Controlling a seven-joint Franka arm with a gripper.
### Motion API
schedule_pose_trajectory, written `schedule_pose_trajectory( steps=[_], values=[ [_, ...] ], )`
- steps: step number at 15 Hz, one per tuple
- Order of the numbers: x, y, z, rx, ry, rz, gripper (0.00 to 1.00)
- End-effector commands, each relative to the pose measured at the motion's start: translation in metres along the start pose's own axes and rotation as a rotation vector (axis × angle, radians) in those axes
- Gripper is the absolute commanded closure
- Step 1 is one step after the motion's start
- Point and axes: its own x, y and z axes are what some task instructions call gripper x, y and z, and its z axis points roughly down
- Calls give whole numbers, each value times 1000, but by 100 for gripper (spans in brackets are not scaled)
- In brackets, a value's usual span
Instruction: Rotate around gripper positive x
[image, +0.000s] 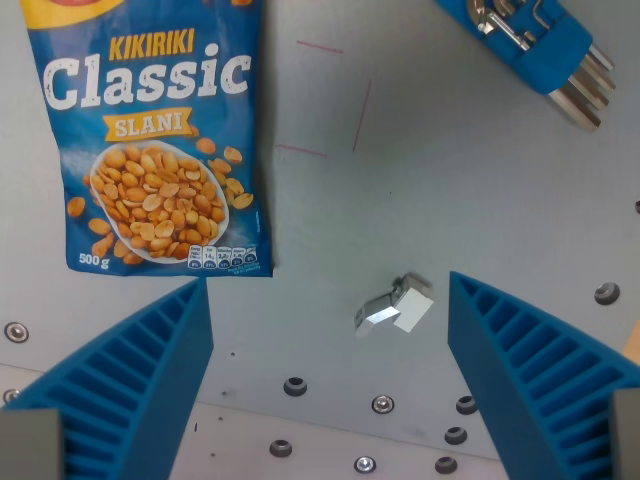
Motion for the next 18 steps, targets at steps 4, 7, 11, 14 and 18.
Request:
schedule_pose_trajectory(
  steps=[4,7,11,14,18],
  values=[
    [0,0,-2,52,4,0,0],
    [0,0,-2,92,4,0,0],
    [0,0,-2,146,4,0,0],
    [0,0,-2,186,4,0,0],
    [0,0,-2,239,4,0,0]
  ],
)
